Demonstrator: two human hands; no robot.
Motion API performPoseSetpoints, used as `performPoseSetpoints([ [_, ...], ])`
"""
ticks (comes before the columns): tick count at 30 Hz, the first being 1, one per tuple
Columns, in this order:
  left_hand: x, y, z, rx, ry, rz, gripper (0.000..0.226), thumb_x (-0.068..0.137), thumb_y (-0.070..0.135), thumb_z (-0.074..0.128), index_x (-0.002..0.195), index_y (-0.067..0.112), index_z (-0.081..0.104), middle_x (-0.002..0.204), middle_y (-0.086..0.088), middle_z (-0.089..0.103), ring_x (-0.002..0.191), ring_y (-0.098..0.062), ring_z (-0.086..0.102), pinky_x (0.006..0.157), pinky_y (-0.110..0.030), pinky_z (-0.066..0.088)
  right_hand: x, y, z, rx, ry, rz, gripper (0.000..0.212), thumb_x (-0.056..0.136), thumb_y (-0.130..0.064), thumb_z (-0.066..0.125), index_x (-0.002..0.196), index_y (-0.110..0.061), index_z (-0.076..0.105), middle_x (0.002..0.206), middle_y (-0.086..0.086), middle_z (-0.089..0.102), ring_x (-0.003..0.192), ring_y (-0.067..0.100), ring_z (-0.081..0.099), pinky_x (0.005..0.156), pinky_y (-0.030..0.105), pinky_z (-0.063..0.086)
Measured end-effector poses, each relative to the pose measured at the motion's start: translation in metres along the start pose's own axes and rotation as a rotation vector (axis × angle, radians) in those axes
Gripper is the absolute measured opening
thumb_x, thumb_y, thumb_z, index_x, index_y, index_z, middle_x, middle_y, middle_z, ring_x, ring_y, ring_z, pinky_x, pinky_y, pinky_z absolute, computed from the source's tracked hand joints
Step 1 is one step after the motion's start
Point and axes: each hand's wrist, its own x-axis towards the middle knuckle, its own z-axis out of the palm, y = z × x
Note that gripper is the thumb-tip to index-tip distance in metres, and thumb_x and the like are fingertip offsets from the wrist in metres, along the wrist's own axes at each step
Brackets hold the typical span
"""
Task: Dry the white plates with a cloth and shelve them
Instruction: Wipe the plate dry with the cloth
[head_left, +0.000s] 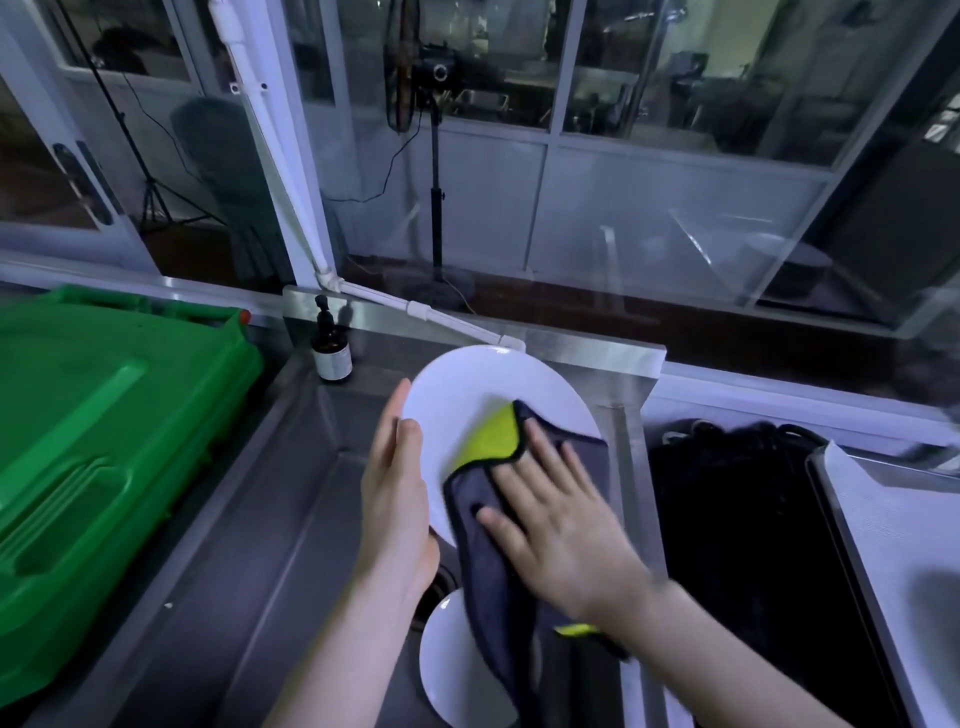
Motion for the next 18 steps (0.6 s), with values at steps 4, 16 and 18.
performPoseSetpoints([
  [4,-0.006,-0.009,0.008,0.017,-0.080,-0.023,0.036,0.110,0.028,0.037,0.129,0.048,0.060,0.131,0.014,0.068,0.120,-0.004,0.064,0.100,-0.027,0.050,0.019,-0.010,0.001,0.166,-0.087,-0.080,0.062,0.100,-0.047,0.014,0.144,-0.015,0.044,0.157,-0.002,0.033,0.152,0.021,-0.002,0.123,0.044,0.005],
  [16,0.008,0.005,-0.021,0.013,0.022,0.000,0.037,0.104,0.030,0.042,0.129,0.052,0.060,0.126,0.020,0.068,0.116,-0.005,0.066,0.086,-0.033,0.053,0.032,0.028,0.003,-0.023,-0.029,0.148,0.062,0.099,-0.053,0.023,0.140,-0.016,0.049,0.153,0.002,0.040,0.151,0.026,0.010,0.120,0.048,0.015],
  [18,0.009,0.003,-0.021,0.002,0.045,-0.006,0.036,0.105,0.031,0.043,0.126,0.053,0.062,0.126,0.023,0.068,0.116,-0.002,0.065,0.092,-0.035,0.053,0.013,0.007,0.008,0.028,-0.037,0.047,0.059,0.098,-0.046,0.026,0.131,-0.009,0.058,0.142,0.008,0.053,0.146,0.035,0.024,0.114,0.056,0.029],
])
